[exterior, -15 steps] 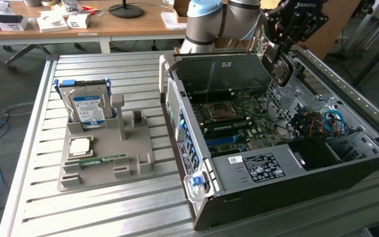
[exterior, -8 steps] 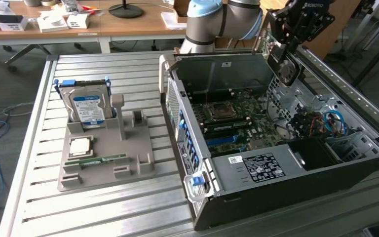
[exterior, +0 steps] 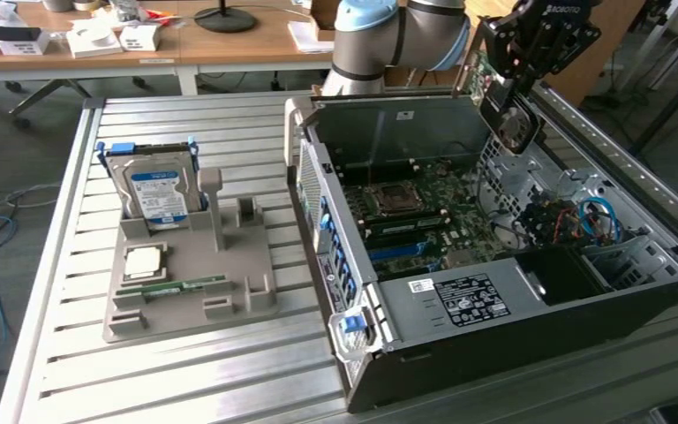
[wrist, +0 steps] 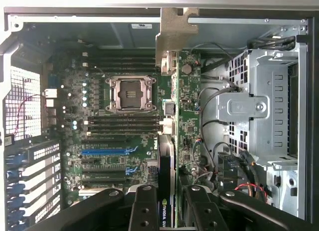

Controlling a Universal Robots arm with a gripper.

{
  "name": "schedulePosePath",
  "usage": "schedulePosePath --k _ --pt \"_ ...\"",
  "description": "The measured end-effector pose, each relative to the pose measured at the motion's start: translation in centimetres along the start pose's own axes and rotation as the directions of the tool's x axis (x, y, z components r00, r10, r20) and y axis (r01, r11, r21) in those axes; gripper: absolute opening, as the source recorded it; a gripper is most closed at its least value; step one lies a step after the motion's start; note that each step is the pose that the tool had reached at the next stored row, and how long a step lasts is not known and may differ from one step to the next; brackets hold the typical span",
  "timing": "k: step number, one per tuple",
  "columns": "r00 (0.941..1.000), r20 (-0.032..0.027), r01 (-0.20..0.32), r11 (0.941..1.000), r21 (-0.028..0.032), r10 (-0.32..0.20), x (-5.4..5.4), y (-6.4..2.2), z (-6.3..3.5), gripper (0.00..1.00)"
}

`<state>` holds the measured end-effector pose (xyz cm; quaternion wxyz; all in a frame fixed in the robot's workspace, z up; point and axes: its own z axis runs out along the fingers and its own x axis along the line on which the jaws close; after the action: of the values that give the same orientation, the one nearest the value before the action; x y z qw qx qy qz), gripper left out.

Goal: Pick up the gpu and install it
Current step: 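Insert the gpu into the slot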

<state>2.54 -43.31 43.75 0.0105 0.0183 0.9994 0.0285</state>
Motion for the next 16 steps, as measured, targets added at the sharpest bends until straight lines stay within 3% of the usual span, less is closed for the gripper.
schedulePosePath --k 10,16 --pt "1.0 -0.0005 0.008 1.0 0.0 -0.008 0.0 0.0 0.0 0.26" --pt "0.9948 -0.0058 0.102 0.9948 -0.0023 -0.102 0.0 0.0 0.04 0.26"
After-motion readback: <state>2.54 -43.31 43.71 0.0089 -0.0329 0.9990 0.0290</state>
